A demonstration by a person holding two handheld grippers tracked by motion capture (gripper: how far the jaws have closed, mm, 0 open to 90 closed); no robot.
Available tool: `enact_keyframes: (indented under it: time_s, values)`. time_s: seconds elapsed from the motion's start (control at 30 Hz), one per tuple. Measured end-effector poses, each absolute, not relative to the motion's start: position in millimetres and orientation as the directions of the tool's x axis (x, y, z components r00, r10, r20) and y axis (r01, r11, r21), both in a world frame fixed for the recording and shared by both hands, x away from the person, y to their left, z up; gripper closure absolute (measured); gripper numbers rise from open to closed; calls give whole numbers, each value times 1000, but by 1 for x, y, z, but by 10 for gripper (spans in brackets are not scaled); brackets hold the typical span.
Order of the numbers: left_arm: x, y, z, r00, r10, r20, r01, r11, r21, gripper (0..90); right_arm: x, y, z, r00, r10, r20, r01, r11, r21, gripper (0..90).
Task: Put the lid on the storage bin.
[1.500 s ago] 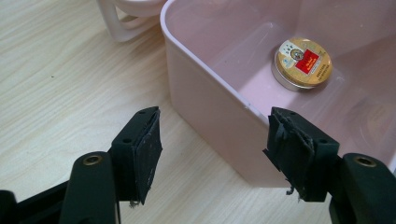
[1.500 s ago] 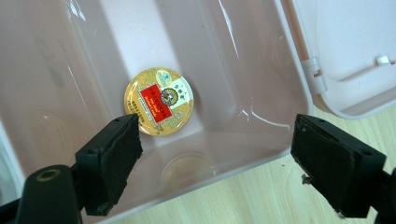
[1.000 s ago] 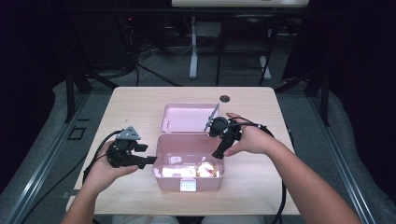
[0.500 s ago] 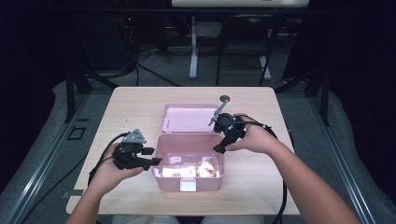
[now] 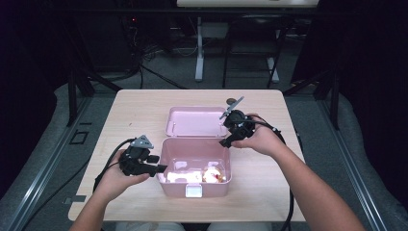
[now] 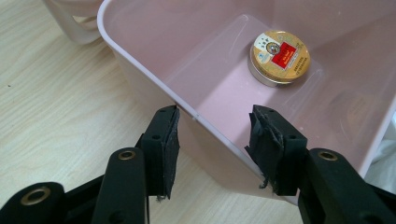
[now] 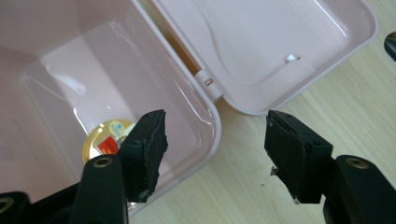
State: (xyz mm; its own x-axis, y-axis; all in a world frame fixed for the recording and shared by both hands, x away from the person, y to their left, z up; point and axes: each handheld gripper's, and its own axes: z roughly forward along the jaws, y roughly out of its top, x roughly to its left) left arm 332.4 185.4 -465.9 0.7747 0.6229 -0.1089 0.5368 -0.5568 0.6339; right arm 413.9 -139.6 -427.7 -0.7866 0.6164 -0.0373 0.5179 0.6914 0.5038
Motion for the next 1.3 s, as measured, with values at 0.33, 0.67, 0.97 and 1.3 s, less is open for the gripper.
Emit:
enact_keyframes:
  time_s: [0.33,0.67,0.97,1.3]
  values:
    - [331,187,-462,771,630,-95,527,-548,649,532,428,-141,-430,-737,675,-16,549,614,567,417]
    - [328,190,-455,776,624,-93,510,-535,673,666,441,-142,-431,-678,733,55,619,528,581,475]
    - [329,192,-455,769,630,-107,521,-522,676,717,456,-146,-434,-620,782,73,656,465,595,522]
    - [328,191,-455,769,630,-103,519,-523,677,722,470,-150,-440,-549,832,79,692,401,600,538]
